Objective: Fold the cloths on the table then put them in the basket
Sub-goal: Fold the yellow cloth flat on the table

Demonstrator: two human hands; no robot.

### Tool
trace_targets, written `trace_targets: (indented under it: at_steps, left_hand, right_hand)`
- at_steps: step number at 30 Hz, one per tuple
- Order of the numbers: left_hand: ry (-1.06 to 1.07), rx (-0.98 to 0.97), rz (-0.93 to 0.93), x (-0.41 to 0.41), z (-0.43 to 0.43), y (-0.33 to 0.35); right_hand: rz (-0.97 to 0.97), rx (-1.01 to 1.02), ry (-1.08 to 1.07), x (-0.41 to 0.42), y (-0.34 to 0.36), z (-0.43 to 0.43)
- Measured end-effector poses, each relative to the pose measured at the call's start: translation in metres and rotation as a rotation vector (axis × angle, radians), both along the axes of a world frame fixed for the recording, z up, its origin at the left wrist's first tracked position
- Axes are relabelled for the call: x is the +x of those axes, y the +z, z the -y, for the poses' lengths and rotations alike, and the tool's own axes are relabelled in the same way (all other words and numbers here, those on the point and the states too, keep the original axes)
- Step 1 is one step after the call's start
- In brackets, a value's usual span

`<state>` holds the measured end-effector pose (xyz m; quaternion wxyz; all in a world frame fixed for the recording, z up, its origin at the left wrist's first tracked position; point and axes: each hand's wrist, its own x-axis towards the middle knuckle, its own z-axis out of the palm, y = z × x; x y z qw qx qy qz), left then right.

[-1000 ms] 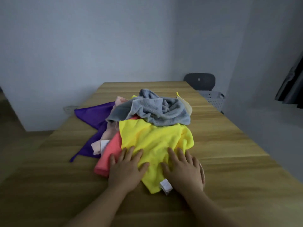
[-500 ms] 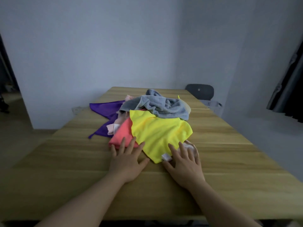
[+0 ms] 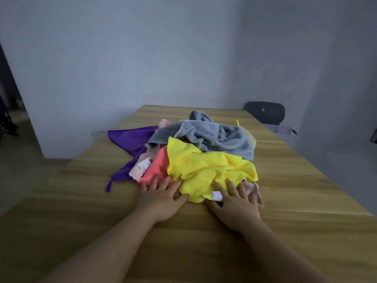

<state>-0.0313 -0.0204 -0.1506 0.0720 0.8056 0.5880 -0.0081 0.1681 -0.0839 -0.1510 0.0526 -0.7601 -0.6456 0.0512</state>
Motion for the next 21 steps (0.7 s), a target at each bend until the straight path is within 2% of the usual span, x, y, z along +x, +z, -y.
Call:
trace_targets:
  at_steps: [9, 12, 16, 19, 21]
  left_hand:
    - [-0.012, 0.036, 0.025, 0.014, -0.058, -0.001]
    - [-0.009, 0.073, 0.061, 0.011, -0.055, -0.003]
    - [-0.014, 0.325, 0.129, 0.010, -0.031, -0.001]
    - [-0.043, 0.429, 0.209, 0.006, -0.012, 0.001]
    - [-0.113, 0.423, 0.257, 0.004, -0.002, 0.000]
  right_hand:
    - [-0.009, 0.067, -0.011, 0.014, -0.001, -0.058]
    - [-0.052, 0.219, -0.008, 0.012, 0.002, -0.050]
    - [-0.071, 0.482, 0.058, 0.009, 0.007, -0.025]
    - [-0.234, 0.636, 0.092, 0.004, 0.009, -0.006]
    - [-0.470, 0.694, 0.076, 0.000, 0.011, 0.006]
